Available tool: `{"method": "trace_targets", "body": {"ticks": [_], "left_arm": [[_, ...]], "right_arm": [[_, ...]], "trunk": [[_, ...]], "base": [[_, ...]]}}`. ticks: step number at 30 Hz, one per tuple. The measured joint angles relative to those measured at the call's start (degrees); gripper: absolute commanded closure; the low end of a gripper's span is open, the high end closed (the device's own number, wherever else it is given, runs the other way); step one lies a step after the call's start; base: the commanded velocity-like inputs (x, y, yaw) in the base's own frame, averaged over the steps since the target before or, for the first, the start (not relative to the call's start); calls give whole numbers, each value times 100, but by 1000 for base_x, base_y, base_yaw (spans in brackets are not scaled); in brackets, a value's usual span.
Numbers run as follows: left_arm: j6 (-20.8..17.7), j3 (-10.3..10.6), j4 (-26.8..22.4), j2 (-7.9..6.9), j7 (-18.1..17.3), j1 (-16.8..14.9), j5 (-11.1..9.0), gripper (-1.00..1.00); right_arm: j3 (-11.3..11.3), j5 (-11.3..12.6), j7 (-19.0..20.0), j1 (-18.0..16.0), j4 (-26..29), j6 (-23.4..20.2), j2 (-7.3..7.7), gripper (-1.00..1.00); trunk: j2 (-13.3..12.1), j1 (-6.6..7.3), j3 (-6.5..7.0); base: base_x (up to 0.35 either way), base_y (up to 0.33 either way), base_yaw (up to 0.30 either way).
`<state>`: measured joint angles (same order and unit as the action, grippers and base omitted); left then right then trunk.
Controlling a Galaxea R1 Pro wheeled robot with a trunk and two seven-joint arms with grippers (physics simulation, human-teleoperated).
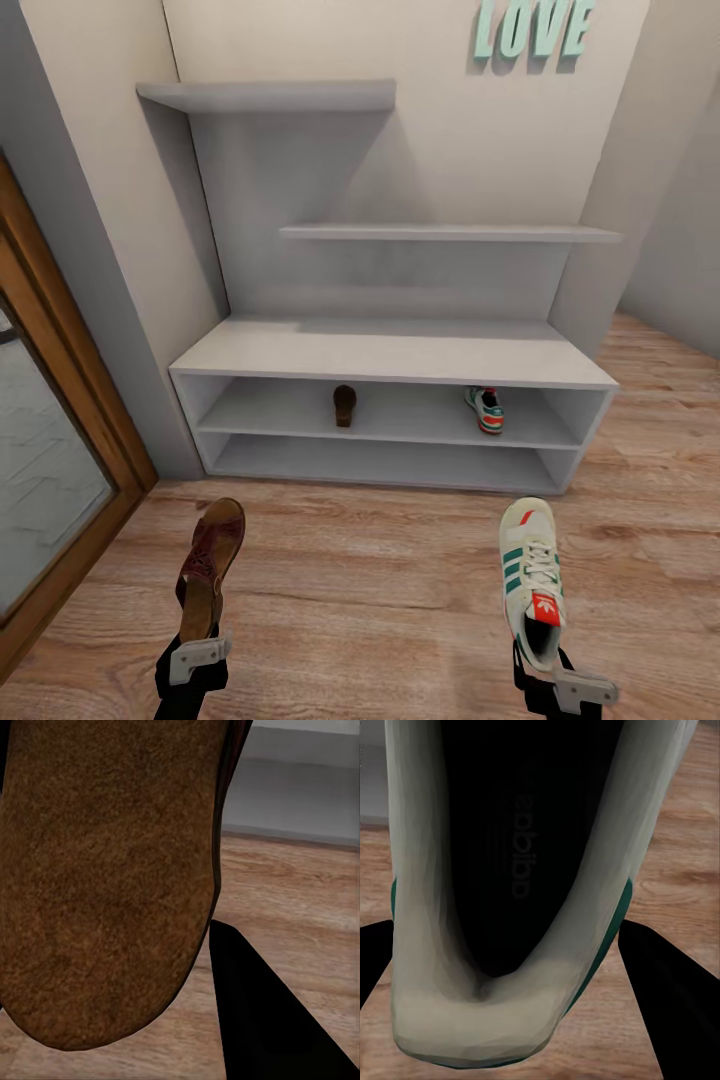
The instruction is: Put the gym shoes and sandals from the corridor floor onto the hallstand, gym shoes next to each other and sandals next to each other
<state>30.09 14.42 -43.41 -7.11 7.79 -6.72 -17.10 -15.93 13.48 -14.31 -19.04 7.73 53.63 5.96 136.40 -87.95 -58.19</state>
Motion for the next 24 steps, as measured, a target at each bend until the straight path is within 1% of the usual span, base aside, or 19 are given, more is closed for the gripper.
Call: {"method": "trace_targets", "body": {"ticks": [2,3,4,5,6,7,8,9,11,12,13,14,16,18,19,20,21,22,24], "left_arm": [[-10,-5,27,32,-6,-2,41,100],[-26,4,59,52,-10,-12,70,100],[-37,11,75,65,-10,-25,81,100],[-76,23,87,76,-16,-61,99,100],[-86,19,87,80,-17,-64,94,100],[-114,30,92,92,-20,-77,102,100],[-131,31,90,97,-20,-83,99,100],[-198,37,73,103,-21,-93,102,100],[-569,41,19,110,-18,-191,112,100],[-712,39,6,111,-14,-248,113,100],[-1012,36,-10,112,-1,-384,117,100],[-1176,36,-16,113,12,-467,122,100],[-1762,32,-25,113,90,-804,132,100],[-2111,33,-32,118,152,-1042,136,100],[-2296,40,-40,130,178,-1198,144,100],[-2384,42,-39,139,188,-1285,137,100],[-2542,46,-35,169,197,-1452,141,100],[-2718,51,-23,216,204,-1636,148,100],[-2993,53,12,300,209,-1917,140,100]], "right_arm": [[31,21,-10,1,6,11,2,100],[60,18,-17,0,14,12,37,100],[190,47,-22,1,16,9,120,100],[641,105,-14,2,30,-19,379,100],[1162,453,-23,-2,30,39,566,100],[1475,493,-12,-3,39,-10,803,100],[1734,659,0,-1,38,0,902,100],[1932,673,12,-2,42,-33,1033,100],[2484,821,28,-1,46,-70,1266,100],[2542,818,32,2,48,-99,1324,100],[2597,781,37,0,51,-187,1439,100],[2709,852,40,1,50,-233,1508,100],[2803,930,31,0,52,-611,1784,100],[2819,1104,25,0,58,-1016,1981,100],[2887,1307,23,0,67,-1285,2107,100],[2893,1420,25,0,78,-1421,2173,100],[2864,1607,31,1,104,-1667,2304,100],[2927,1865,45,0,125,-1876,2447,100],[2889,2193,88,0,146,-2179,2667,100]], "trunk": [[0,0,0],[0,0,0],[0,0,0],[0,0,0],[0,0,0],[0,0,0],[0,0,0],[0,0,0],[0,0,0],[0,0,0],[0,0,1],[0,0,0],[0,0,1],[0,0,1],[0,0,1],[0,0,0],[0,0,1],[0,1,1],[0,0,1]], "base": [[0,0,0],[0,0,0],[0,0,0],[0,0,0],[0,0,0],[0,0,0],[0,0,0],[0,0,0],[0,0,0],[0,0,0],[0,0,0],[0,0,0],[0,0,0],[0,0,0],[0,0,0],[0,0,0],[0,0,0],[0,0,0],[0,0,0]]}}
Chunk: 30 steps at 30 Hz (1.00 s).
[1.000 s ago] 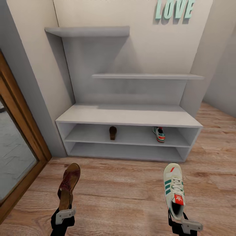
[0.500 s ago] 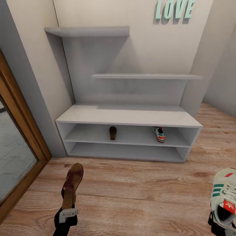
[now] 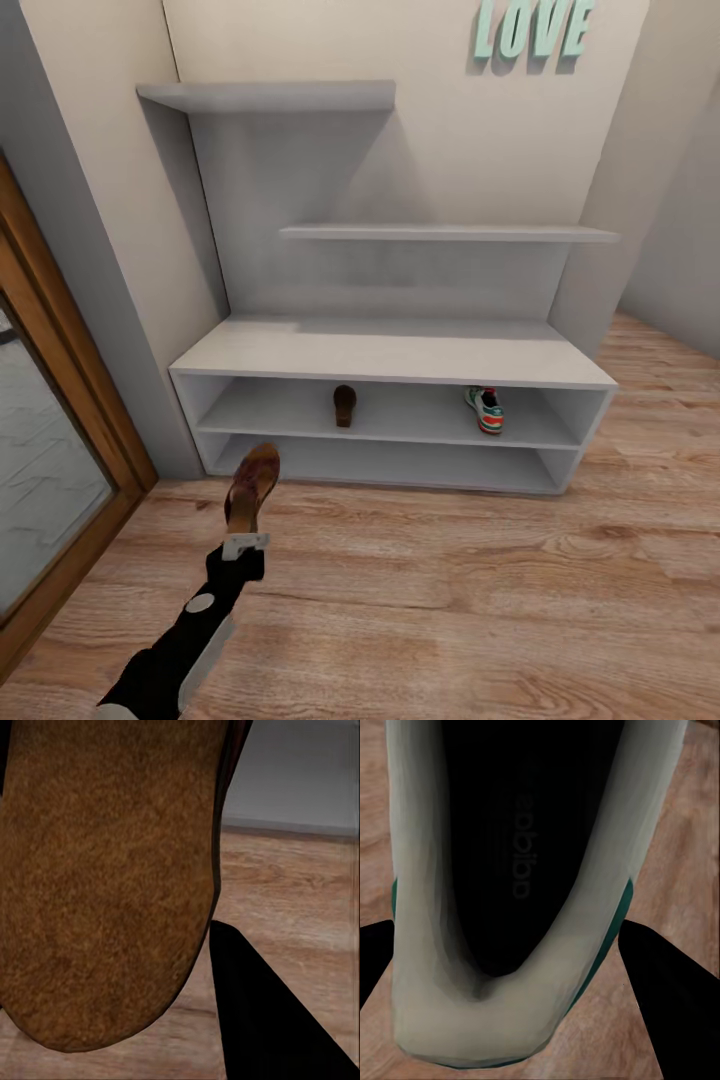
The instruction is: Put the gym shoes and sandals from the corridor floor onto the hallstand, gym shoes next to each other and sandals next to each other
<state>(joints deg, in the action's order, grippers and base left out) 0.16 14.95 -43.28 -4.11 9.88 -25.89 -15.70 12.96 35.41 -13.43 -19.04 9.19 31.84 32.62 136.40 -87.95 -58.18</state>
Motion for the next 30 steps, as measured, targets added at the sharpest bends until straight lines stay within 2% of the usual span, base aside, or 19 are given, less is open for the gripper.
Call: {"method": "trace_targets", "body": {"ticks": [1,3,4,6,9,12,15,30], "left_arm": [[-101,3,10,28,1,-101,-8,100],[-523,13,27,123,10,-441,-11,100],[-633,11,33,142,12,-523,-18,100],[-972,14,51,215,14,-800,-11,100],[-1186,17,170,320,16,-1107,-15,100],[-1255,46,483,449,17,-1479,-3,100],[-1300,135,268,434,-5,-1543,160,100],[-1312,142,182,411,-10,-1530,159,100]], "right_arm": [[17,135,25,1,2,-92,73,100],[15,522,159,1,7,-458,329,100],[-16,606,208,1,8,-556,394,100],[-16,868,432,2,0,-911,626,100],[-24,1041,664,2,-2,-1344,834,100],[-15,1116,766,1,12,-1866,1050,100],[-31,1124,793,4,27,-2093,1077,100],[-36,1105,786,1,27,-2094,1052,100]], "trunk": [[0,0,0],[0,0,0],[0,0,0],[0,0,0],[0,0,0],[0,0,0],[0,0,0],[600,-330,-379]], "base": [[0,0,0],[0,0,0],[0,0,0],[0,0,0],[0,0,0],[0,0,0],[0,0,0],[0,0,0]]}}
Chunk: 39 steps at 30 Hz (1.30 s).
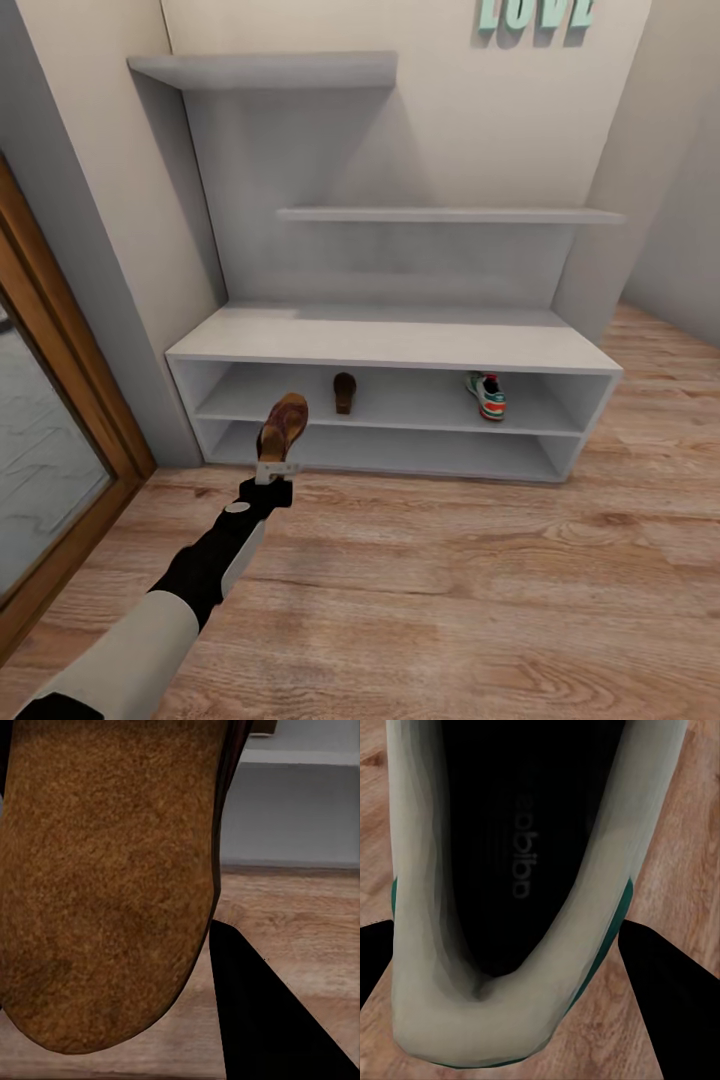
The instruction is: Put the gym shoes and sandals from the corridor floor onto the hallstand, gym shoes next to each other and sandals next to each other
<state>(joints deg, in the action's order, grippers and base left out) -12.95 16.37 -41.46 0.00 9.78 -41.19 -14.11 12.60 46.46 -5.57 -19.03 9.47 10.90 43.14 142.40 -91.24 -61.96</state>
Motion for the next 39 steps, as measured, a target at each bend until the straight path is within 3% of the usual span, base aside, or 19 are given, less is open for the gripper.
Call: {"method": "trace_targets", "body": {"ticks": [26,39], "left_arm": [[5,-11,-17,-4,-8,9,0,100],[-30,-45,90,-46,12,31,-11,100]], "right_arm": [[-24,-26,-9,-1,-17,2,-68,100],[-40,-26,-9,0,-16,0,-70,100]], "trunk": [[42,-22,-50],[40,-23,-50]], "base": [[5,0,0],[221,0,0]]}}
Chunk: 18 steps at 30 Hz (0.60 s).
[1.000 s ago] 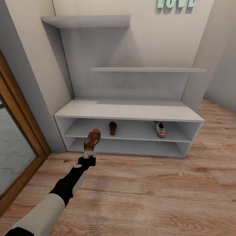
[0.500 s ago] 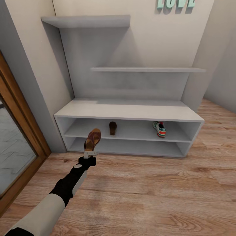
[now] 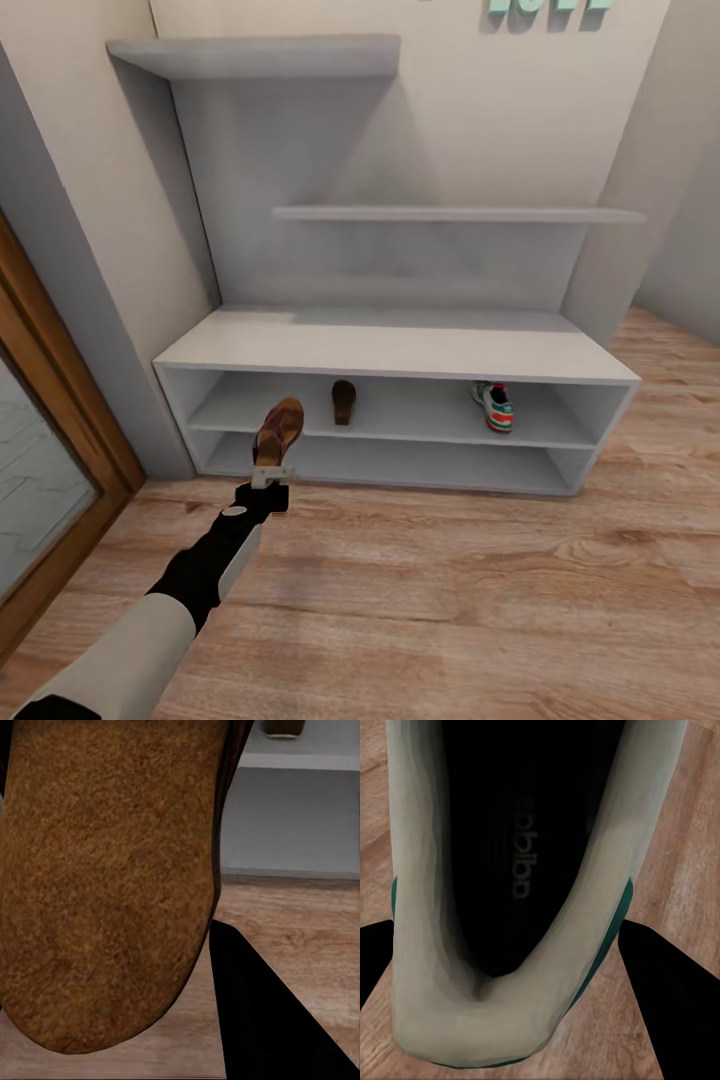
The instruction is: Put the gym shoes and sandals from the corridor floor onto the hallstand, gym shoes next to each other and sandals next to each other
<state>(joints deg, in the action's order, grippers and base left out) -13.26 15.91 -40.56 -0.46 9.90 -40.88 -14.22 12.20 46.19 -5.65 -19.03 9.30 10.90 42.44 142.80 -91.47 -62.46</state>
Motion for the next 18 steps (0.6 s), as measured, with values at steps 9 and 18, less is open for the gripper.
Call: {"method": "trace_targets", "body": {"ticks": [9,18], "left_arm": [[-1072,21,-6,10,1,-88,17,100],[-1070,36,-4,16,18,-50,18,100]], "right_arm": [[17,0,-1,-1,-9,2,0,100],[24,4,-1,-1,-10,1,1,100]], "trunk": [[2,1,0],[2,4,0]], "base": [[3,0,0],[153,0,0]]}}
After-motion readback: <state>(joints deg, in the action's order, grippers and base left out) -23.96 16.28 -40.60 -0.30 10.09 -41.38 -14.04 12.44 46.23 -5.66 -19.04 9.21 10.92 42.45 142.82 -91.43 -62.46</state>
